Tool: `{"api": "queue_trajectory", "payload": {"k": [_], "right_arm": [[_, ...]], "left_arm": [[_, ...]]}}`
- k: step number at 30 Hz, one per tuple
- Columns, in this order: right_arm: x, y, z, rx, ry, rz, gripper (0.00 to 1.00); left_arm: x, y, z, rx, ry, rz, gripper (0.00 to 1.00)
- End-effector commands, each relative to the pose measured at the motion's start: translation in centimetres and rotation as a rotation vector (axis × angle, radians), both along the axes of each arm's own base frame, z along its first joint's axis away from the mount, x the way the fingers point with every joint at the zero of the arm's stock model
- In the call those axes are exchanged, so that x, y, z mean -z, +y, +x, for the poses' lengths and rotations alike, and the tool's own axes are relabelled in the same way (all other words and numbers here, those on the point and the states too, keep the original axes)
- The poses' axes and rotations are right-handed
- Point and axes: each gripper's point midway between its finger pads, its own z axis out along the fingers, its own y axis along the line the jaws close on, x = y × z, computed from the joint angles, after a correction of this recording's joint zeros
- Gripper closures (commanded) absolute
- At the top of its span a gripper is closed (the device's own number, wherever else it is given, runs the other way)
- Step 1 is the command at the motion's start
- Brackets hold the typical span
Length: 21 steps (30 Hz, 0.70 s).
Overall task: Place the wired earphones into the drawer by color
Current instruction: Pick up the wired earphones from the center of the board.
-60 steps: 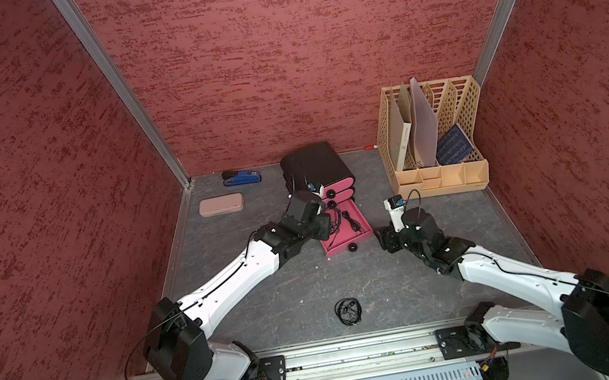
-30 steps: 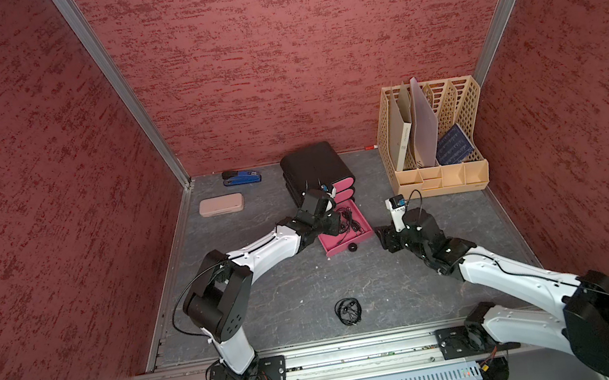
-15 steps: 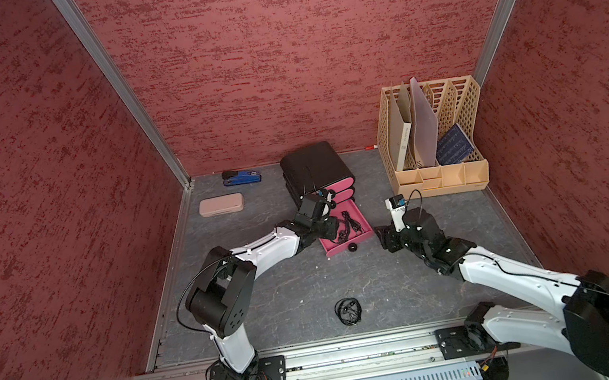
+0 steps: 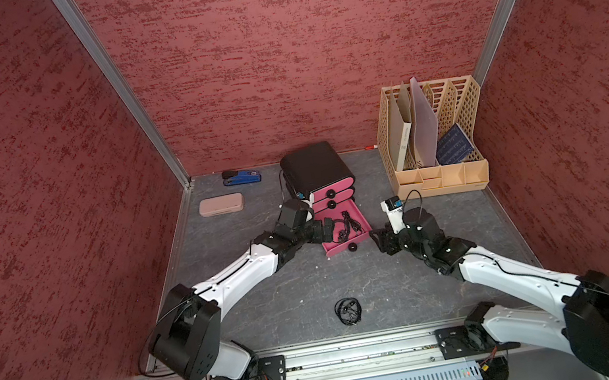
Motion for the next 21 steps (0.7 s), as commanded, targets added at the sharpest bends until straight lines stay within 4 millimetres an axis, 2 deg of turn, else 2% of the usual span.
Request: {"api": "queue_trajectory", "payload": {"k": [1,8,16,21], "right_arm": [[-0.9,1.3,-1.0,-0.065,0.046,0.077,0.34],[0.1,3.1,-3.6,-0.155,0.201,0.160,0.34],[3.1,5.0,-6.5,-0.192,0.390,0.166,0.35],[4.4,6.4,-9.5,-0.229,0.483,0.119,0.38]], "left_arm": [[-0.7,2.1,-0.9,-0.036,-0.014,-0.024,0.00],[-1.8,4.6,-3.5,-0.023,-0.040,-0.153,0.00],[1.8,7.3,-4.5,-0.062,-0.117,-0.090,0.00],[1.8,7.3,-4.6,-0.054,-0.129,-0.083,0.00]]}}
